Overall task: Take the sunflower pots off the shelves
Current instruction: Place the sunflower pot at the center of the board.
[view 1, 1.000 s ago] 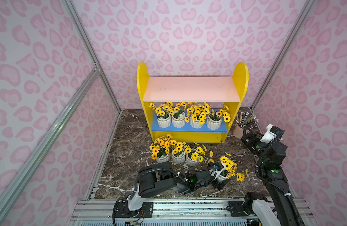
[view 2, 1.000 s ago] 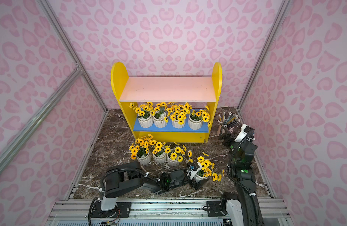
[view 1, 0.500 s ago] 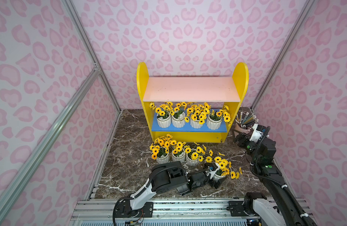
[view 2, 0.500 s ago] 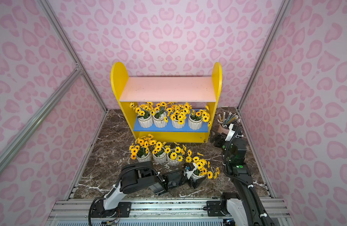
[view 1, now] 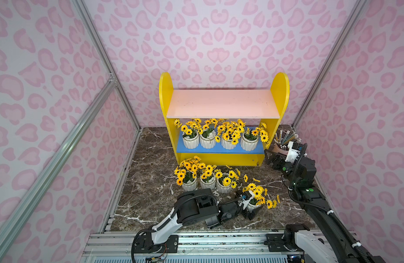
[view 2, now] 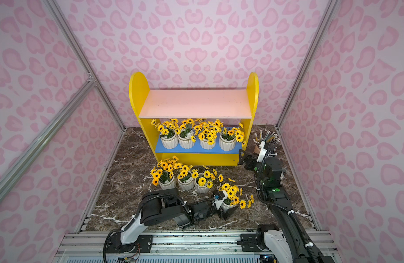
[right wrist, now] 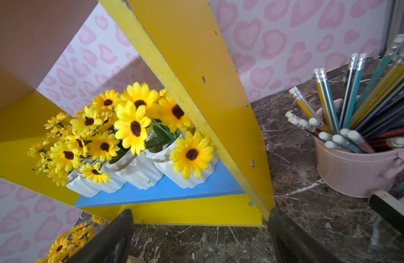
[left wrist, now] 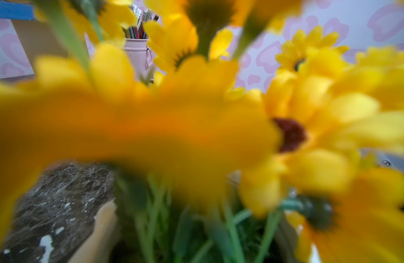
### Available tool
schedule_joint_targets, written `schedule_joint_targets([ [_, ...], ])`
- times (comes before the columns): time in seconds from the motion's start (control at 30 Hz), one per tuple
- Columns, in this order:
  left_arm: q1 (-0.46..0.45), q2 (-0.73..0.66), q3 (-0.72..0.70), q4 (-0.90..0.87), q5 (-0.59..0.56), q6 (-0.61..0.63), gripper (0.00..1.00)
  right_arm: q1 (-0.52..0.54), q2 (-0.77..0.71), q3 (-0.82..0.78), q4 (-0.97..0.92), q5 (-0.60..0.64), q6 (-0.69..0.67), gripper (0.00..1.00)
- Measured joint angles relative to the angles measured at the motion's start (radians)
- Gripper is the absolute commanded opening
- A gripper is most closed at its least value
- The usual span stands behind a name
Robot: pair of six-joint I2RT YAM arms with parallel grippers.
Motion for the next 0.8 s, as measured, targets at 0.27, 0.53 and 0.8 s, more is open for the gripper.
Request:
schedule_joint_targets([
  [0.27,-0.001,0.038,0.037,0.014,-0.020,0.001,0.91,0.008,-0.010,0.001,-0.034,0.021,-0.025,0.98],
  [0.53,-0.004,0.057,0.053,-0.048,-0.022,-0.006,0.98,0.008,-0.011,-0.008,-0.052,0.021,-0.032,0.98],
  [0.8,-0.018,0.021,0.050,-0.121,-0.043,-0.002,0.98,0.008,-0.005,0.016,-0.090,0.020,-0.036,0.98],
])
